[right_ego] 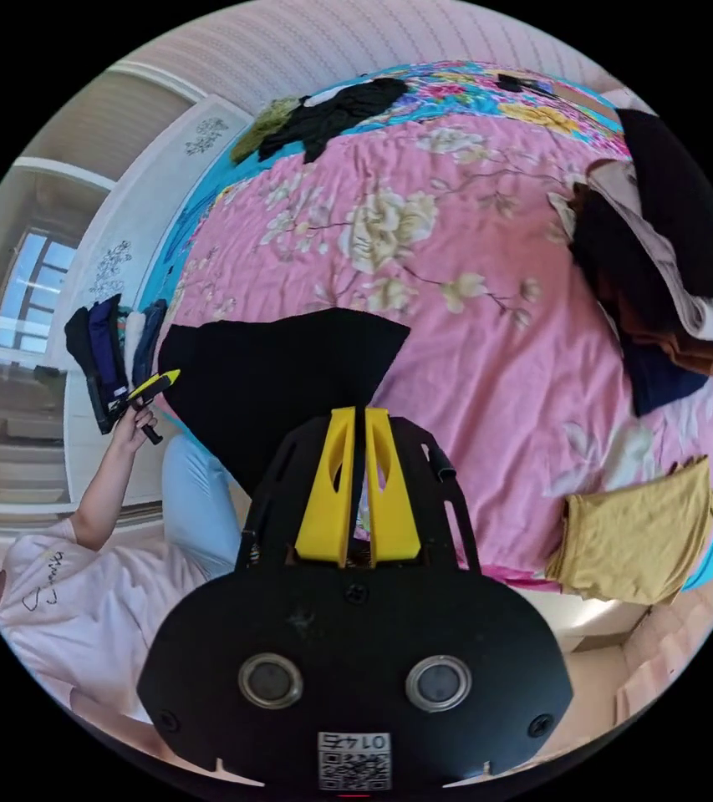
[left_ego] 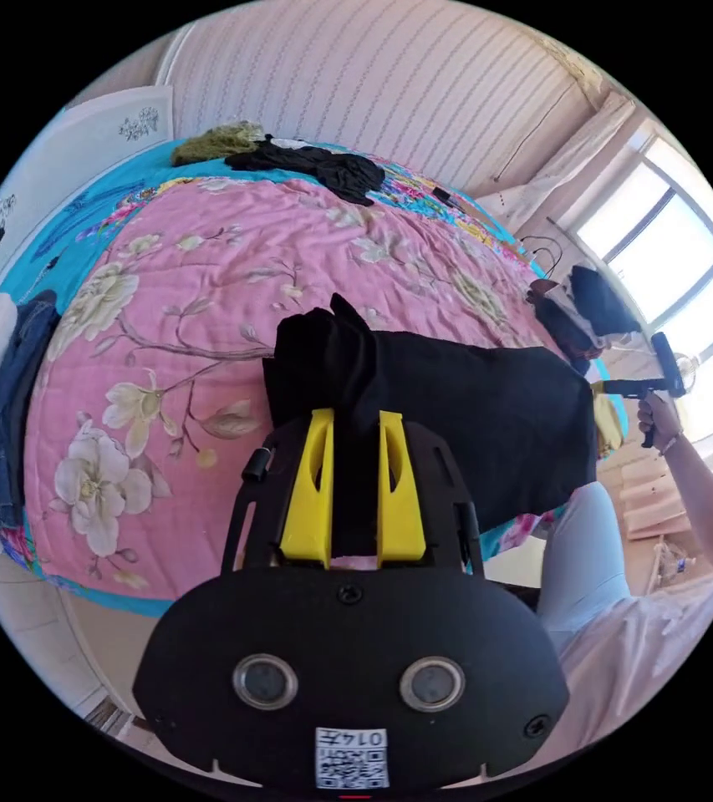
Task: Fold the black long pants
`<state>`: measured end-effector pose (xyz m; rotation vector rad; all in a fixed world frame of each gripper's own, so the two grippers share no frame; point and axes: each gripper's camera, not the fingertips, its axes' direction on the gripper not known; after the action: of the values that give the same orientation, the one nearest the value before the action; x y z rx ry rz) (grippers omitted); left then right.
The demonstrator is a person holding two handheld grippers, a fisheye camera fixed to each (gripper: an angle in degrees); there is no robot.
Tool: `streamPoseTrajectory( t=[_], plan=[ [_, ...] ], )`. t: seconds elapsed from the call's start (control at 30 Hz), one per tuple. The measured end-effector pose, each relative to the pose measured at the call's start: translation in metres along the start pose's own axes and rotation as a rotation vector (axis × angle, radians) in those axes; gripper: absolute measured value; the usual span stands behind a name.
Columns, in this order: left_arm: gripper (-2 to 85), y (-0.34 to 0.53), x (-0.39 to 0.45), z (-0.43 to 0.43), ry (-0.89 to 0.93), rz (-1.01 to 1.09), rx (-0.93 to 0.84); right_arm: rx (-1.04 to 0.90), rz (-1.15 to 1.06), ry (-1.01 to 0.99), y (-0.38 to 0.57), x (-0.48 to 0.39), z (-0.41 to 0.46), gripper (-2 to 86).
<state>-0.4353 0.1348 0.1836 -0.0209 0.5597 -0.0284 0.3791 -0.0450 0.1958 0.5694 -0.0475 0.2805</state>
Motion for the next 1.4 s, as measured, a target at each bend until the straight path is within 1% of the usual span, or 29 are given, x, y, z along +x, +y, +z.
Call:
streamPoseTrajectory(
  t=[0.03, 0.1, 0.2, 0.3, 0.37, 0.43, 0.5, 0.53, 0.63, 0.7, 0.77, 0.87, 0.93, 1.0, 1.03, 1.07, 1.13, 1.17, 1.23, 1.27, 1.3, 1.37, 1.4],
  plan=[
    [9.3, 0.004, 0.007, 0.004, -0.035, 0.017, -0.002, 0.025, 0.041, 0.020, 0.005, 0.002, -0.001, 0.5],
    [9.9, 0.012, 0.007, 0.003, -0.013, 0.003, -0.002, 0.065, 0.030, -0.004, 0.012, -0.006, -0.003, 0.5],
    [9.5, 0.030, 0.001, -0.005, -0.024, -0.019, 0.032, 0.071, -0.092, 0.019, 0.025, -0.045, 0.008, 0.3],
    [6.9, 0.048, 0.004, -0.007, -0.099, -0.019, 0.044, 0.014, -0.282, 0.075, 0.041, -0.101, 0.039, -0.1],
    [4.1, 0.060, 0.014, -0.004, -0.152, -0.011, 0.041, -0.069, -0.396, 0.213, 0.051, -0.138, 0.077, -0.3],
    [1.5, 0.069, 0.029, -0.006, -0.138, -0.002, 0.068, -0.135, -0.395, 0.347, 0.052, -0.148, 0.110, -0.4],
    [-0.1, 0.080, 0.059, -0.013, -0.090, 0.060, 0.136, -0.081, -0.373, 0.391, 0.057, -0.152, 0.120, -0.5],
    [-0.5, 0.088, 0.088, -0.015, -0.039, 0.141, 0.170, -0.054, -0.391, 0.411, 0.061, -0.156, 0.120, -0.6],
    [-0.9, 0.110, 0.171, 0.004, 0.072, 0.338, 0.139, -0.106, -0.402, 0.410, 0.058, -0.161, 0.111, -0.8],
    [-0.9, 0.125, 0.215, 0.025, 0.099, 0.430, 0.119, -0.123, -0.420, 0.350, 0.053, -0.166, 0.097, -0.9],
    [-1.0, 0.138, 0.259, 0.063, 0.048, 0.480, 0.107, -0.016, -0.445, 0.228, 0.043, -0.179, 0.073, -0.9],
    [-1.0, 0.139, 0.298, 0.111, 0.047, 0.489, 0.056, 0.044, -0.502, 0.192, 0.012, -0.203, 0.069, -0.9],
    [-1.0, 0.140, 0.314, 0.135, 0.102, 0.484, 0.007, 0.034, -0.518, 0.206, -0.010, -0.217, 0.080, -0.7],
    [-1.0, 0.148, 0.326, 0.166, 0.060, 0.489, -0.043, 0.031, -0.536, 0.203, -0.025, -0.231, 0.093, -0.6],
    [-1.0, 0.157, 0.329, 0.193, 0.015, 0.494, -0.114, 0.018, -0.534, 0.229, -0.031, -0.236, 0.108, -0.5],
    [-1.0, 0.167, 0.328, 0.215, 0.016, 0.489, -0.137, -0.057, -0.526, 0.281, -0.037, -0.235, 0.135, -0.5],
    [-1.0, 0.181, 0.325, 0.225, 0.031, 0.491, -0.075, -0.173, -0.496, 0.320, -0.040, -0.225, 0.177, -0.4],
    [-1.0, 0.184, 0.329, 0.230, 0.022, 0.512, -0.071, -0.099, -0.475, 0.297, -0.039, -0.220, 0.174, -0.5],
    [-1.0, 0.182, 0.336, 0.233, 0.014, 0.542, -0.107, -0.155, -0.448, 0.265, -0.047, -0.214, 0.170, -0.5],
    [-1.0, 0.180, 0.340, 0.231, 0.028, 0.555, -0.127, -0.153, -0.479, 0.249, -0.050, -0.214, 0.161, -0.5],
    [-1.0, 0.179, 0.341, 0.228, 0.039, 0.555, -0.121, -0.126, -0.488, 0.250, -0.052, -0.215, 0.155, -0.5],
    [-1.0, 0.181, 0.342, 0.218, 0.098, 0.544, -0.048, -0.023, -0.477, 0.289, -0.066, -0.209, 0.139, -0.5],
    [-1.0, 0.182, 0.342, 0.221, 0.104, 0.544, -0.050, -0.021, -0.465, 0.293, -0.071, -0.206, 0.140, -0.5]
  ],
)
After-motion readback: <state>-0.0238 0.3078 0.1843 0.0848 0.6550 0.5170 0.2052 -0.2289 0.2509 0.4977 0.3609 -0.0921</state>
